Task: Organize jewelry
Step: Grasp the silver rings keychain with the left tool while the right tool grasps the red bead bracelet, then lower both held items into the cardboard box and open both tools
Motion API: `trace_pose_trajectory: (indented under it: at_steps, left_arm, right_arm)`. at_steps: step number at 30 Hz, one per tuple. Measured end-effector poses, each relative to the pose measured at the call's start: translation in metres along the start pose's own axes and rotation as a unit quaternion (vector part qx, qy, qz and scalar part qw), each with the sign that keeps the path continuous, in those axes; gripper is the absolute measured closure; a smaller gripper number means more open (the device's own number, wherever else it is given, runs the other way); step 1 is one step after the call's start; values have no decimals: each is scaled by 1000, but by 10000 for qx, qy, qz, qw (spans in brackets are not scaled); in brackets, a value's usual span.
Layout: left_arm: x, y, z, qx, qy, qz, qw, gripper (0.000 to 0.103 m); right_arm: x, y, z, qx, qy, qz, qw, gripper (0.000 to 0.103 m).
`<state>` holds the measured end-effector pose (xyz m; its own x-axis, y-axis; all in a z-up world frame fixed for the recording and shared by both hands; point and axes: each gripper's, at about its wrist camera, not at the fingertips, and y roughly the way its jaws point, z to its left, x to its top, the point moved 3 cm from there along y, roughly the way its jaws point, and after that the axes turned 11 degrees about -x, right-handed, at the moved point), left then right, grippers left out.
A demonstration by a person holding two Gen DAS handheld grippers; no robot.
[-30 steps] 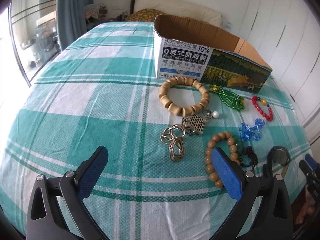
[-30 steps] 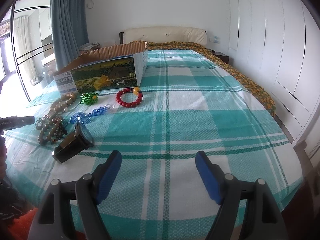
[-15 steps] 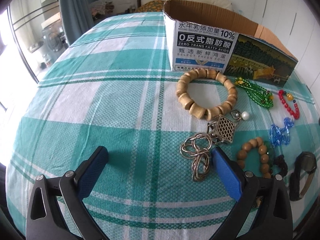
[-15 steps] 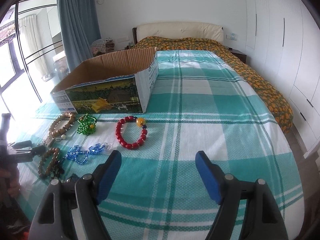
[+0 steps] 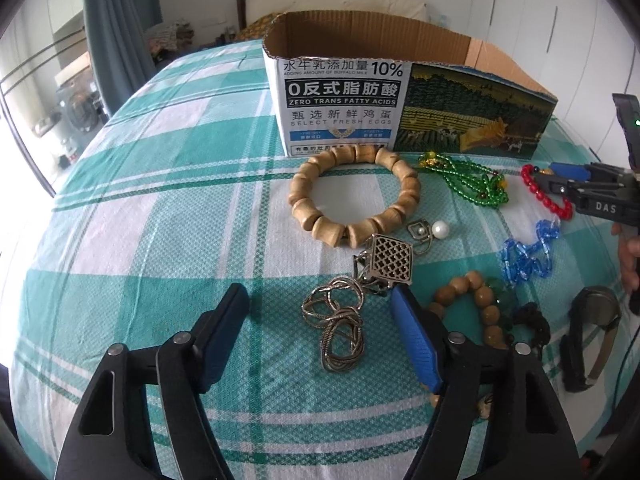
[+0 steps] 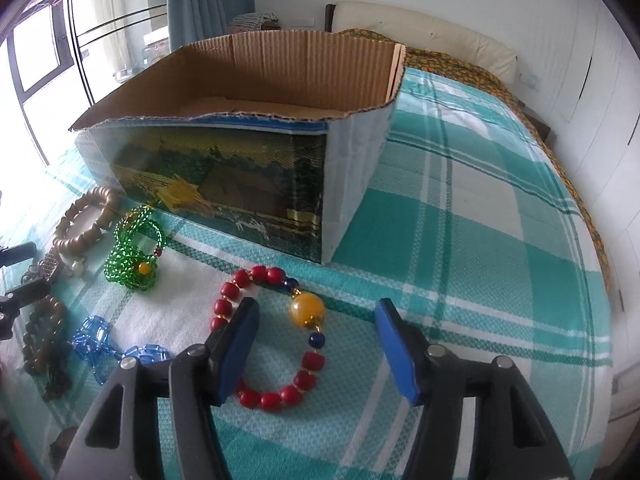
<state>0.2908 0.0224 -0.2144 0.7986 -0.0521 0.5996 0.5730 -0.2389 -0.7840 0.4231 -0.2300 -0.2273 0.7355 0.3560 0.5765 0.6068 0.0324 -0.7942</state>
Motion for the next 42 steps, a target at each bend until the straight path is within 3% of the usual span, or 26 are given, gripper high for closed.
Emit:
trace_pose_trajectory:
  at_steps: [2,3,4,8,13,23,35,42]
  left_arm:
    - [0,-2,-5,-134,136,-6,9998,62]
    - [0,-3,-7,-144,195,-5,9997,76]
    - [0,-3,-9,-155,243,9,9996,82]
    - [-1,-9,-9,-355,140,73,9992,85]
    - [5,-39,-2,-735,-96,-127,9972,86]
    - [42,-106,-2,-1129,-268,-597,9914,86]
    - [117,-151,3,-1175,-260,-1159,9859,86]
    - [172,-143,-4,-1161,-143,-1337,9841,86]
  right_arm:
    - [1,-2,3,3,-46,-10,10000,78]
    - [0,-3,4,-9,-49,13,10000,86]
    - [-1,-4,4,2,-15,42,10000,86]
    - [-8,-20,-7,86,343,40,9994,86]
    - [-17,-60,-22,311,813,-53,9962,86]
    - [-12,-120,-24,559,840,-192,9947,86]
    - [38,-170,-11,595,527,-510,9955,86]
    - [90,-173,-11,494,505,-791,9944,86]
